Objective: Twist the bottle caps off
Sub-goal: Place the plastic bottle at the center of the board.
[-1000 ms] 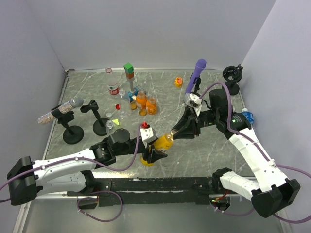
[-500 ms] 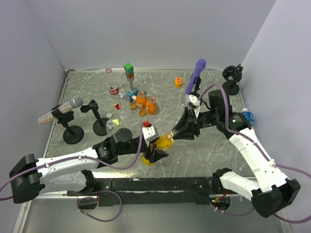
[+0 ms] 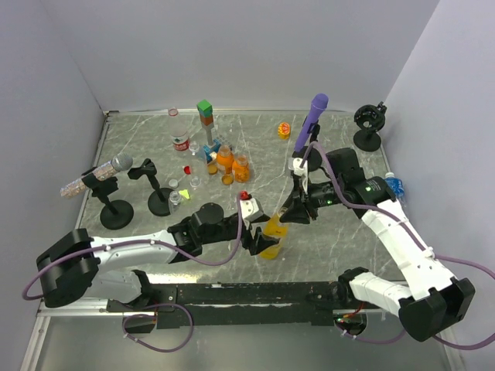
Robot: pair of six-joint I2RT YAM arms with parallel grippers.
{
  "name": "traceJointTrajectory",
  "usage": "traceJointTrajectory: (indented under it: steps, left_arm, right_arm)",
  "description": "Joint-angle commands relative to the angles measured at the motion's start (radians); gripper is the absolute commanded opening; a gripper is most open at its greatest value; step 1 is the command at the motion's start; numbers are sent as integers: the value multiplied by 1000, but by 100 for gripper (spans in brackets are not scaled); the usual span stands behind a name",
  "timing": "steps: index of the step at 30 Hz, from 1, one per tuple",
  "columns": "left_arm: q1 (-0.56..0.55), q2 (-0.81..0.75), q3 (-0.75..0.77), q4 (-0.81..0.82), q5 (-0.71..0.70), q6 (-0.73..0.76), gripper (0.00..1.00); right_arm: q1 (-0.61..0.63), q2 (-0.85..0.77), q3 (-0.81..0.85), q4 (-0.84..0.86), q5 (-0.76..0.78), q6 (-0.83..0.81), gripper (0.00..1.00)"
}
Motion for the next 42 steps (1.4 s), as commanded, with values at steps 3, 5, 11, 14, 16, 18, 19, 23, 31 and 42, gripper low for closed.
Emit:
traceJointTrajectory:
  steps: [3,5,11,14,16,18,19,23,31,42]
  left_arm:
    - [1,24,43,113,-39,21,80]
    - [1,21,46,110,-53,26,80]
    - [1,-53,31,52,-137,35,81]
    - [1,-123,20,-5,-241,29,88]
    - [1,-169,21,-60,-293,24,91]
    - [1,-224,17,-95,-323,21,98]
    - [1,-254,12,-111,-340,18,97]
    - [3,-352,3,-169,-375,14,97]
    - [3,-504,-34,-253,-389,-31,97]
    - [3,-604,-78,-312,-390,-74,97]
  right_arm:
    - [2,-47,-2,38,120,-44,0]
    - [0,-60,-11,49,155,-38,0]
    - [-36,-94,-33,78,274,-36,0]
    - [-95,-102,-36,89,304,-41,0]
    - [-147,-100,-30,87,311,-53,0]
    - [-202,-96,-22,83,320,-79,0]
    - [-230,-90,-14,80,324,-93,0]
    - [-319,-58,19,70,352,-139,0]
    - [-477,59,137,104,387,-165,0]
    - [-550,246,314,164,410,-116,0]
